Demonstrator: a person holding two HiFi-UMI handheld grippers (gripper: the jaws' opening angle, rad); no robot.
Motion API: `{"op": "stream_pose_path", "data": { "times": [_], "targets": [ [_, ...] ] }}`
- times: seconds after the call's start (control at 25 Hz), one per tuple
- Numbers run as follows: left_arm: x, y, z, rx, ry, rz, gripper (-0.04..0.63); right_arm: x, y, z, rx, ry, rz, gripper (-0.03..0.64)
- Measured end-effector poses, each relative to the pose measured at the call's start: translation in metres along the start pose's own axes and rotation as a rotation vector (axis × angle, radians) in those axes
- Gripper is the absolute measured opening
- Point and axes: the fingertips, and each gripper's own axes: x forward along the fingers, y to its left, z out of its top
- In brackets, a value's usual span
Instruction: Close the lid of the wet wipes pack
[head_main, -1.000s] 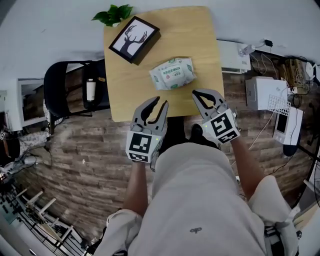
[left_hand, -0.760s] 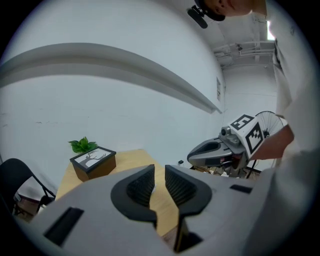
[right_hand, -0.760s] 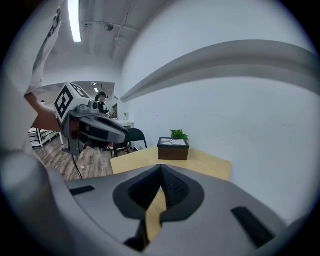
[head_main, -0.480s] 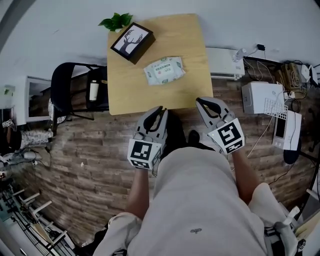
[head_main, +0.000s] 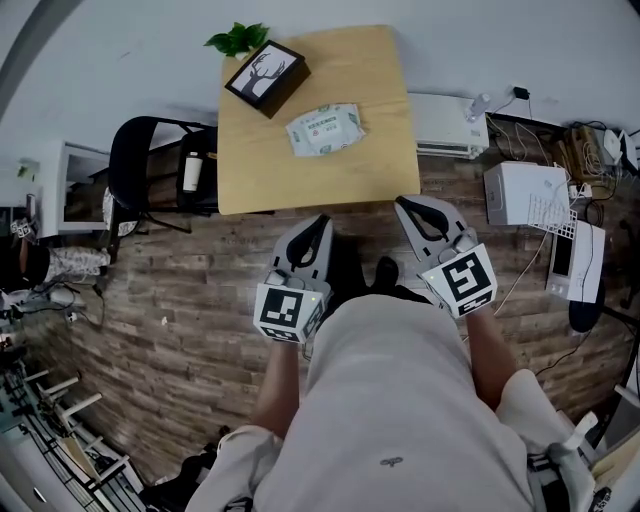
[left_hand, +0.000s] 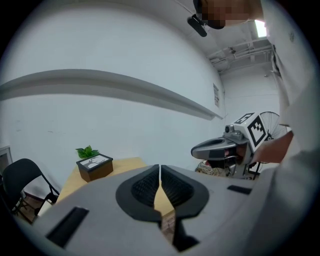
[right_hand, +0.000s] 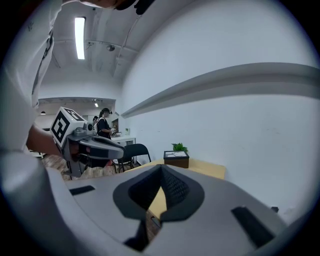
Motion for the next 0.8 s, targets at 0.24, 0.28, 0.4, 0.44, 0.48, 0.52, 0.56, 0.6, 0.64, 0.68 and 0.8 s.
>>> {"op": "stream_pose_path", "data": {
  "times": [0.24,0.28,0.4,0.44,0.48,0.52,0.56,0.6,0.64,0.68,0.8],
  "targets": [
    [-0.012,-0.002,0.013,0.000,-0.034,0.021,0.012,-0.007,0.003,0.004,0.006,-0.019,-0.004,-0.002],
    [-0.014,-0.001,0.013,0.000,-0.038,0.024,0.012,-0.006,0.005,0.004,0.002,-0.019,-0.002,-0.002],
    [-0.017,-0.002,0.011,-0.004,-0.044,0.026,0.011,-0.008,0.008,0.003,0.002,-0.016,-0.004,-0.002],
    [-0.018,-0.003,0.011,-0.007,-0.045,0.024,0.011,-0.009,0.009,0.004,0.006,-0.016,-0.007,-0.002],
    [-0.019,-0.003,0.012,-0.011,-0.046,0.022,0.011,-0.010,0.009,0.004,0.013,-0.015,-0.011,-0.002],
    [-0.021,-0.003,0.013,-0.014,-0.047,0.019,0.011,-0.010,0.010,0.006,0.021,-0.016,-0.014,-0.002],
    [-0.022,-0.003,0.015,-0.016,-0.048,0.017,0.011,-0.009,0.011,0.008,0.027,-0.017,-0.014,-0.002],
    [-0.024,-0.002,0.017,-0.017,-0.049,0.015,0.011,-0.009,0.013,0.011,0.031,-0.020,-0.013,-0.002],
    [-0.025,-0.002,0.018,-0.017,-0.050,0.014,0.011,-0.008,0.015,0.014,0.032,-0.023,-0.011,-0.002],
    [-0.026,-0.001,0.019,-0.019,-0.051,0.015,0.011,-0.008,0.018,0.016,0.032,-0.027,-0.008,-0.002],
    [-0.028,0.002,0.019,-0.037,-0.056,0.024,0.011,-0.006,0.022,0.019,0.039,-0.034,0.001,-0.002]
  ]
}}
